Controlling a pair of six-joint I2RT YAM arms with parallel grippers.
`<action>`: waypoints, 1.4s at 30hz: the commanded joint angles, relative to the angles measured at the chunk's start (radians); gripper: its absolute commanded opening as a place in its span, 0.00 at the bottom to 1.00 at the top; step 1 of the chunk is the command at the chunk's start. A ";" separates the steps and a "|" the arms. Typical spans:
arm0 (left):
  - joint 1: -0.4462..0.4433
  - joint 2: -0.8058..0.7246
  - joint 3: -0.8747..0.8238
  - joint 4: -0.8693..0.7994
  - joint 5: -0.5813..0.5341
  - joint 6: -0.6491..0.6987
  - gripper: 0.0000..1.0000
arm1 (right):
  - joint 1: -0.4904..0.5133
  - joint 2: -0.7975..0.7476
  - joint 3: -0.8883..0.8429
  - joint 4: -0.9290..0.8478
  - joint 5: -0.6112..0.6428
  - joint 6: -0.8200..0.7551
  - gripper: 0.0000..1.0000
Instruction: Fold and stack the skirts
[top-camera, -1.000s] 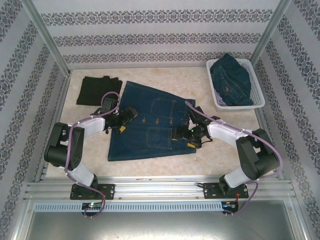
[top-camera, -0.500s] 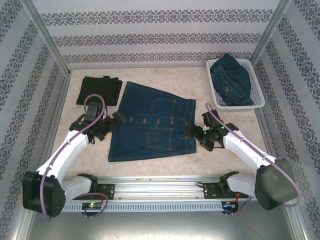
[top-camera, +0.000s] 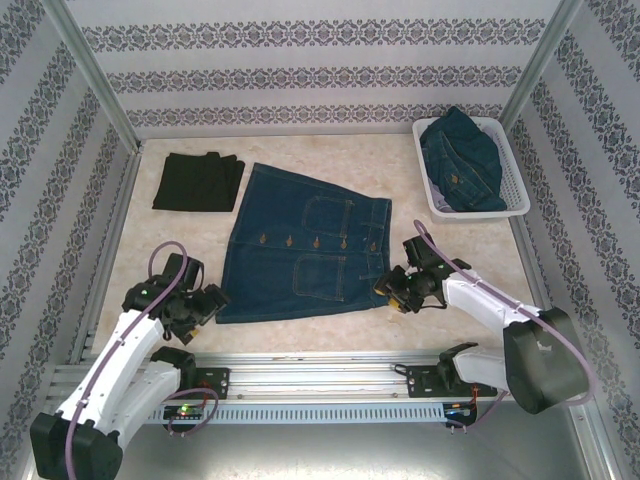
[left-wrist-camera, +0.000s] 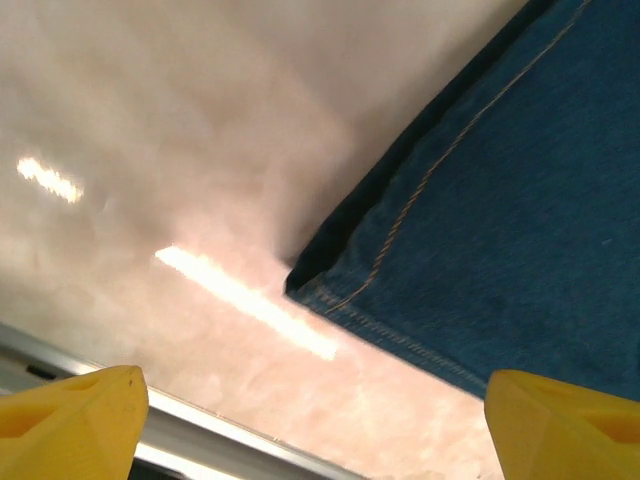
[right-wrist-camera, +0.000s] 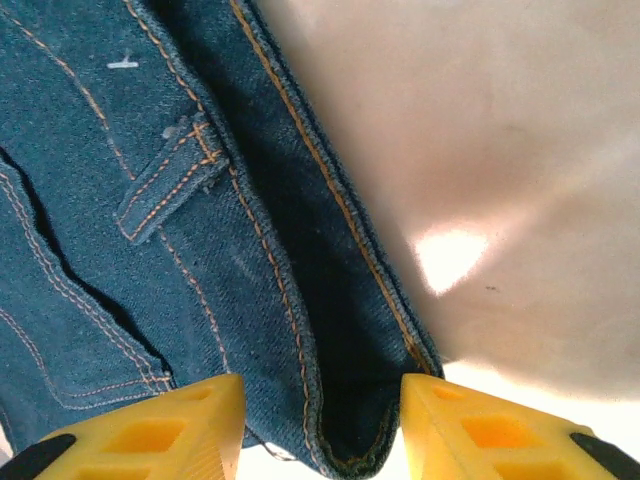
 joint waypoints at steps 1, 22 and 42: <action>-0.005 -0.007 -0.025 -0.039 0.085 -0.067 0.86 | -0.005 0.012 -0.035 0.039 -0.029 0.033 0.45; -0.005 0.095 -0.213 0.424 0.052 -0.212 0.58 | 0.019 0.008 -0.124 0.154 -0.039 0.062 0.43; -0.006 0.096 -0.113 0.304 0.003 -0.061 0.00 | -0.039 -0.271 -0.138 -0.186 0.094 0.019 0.00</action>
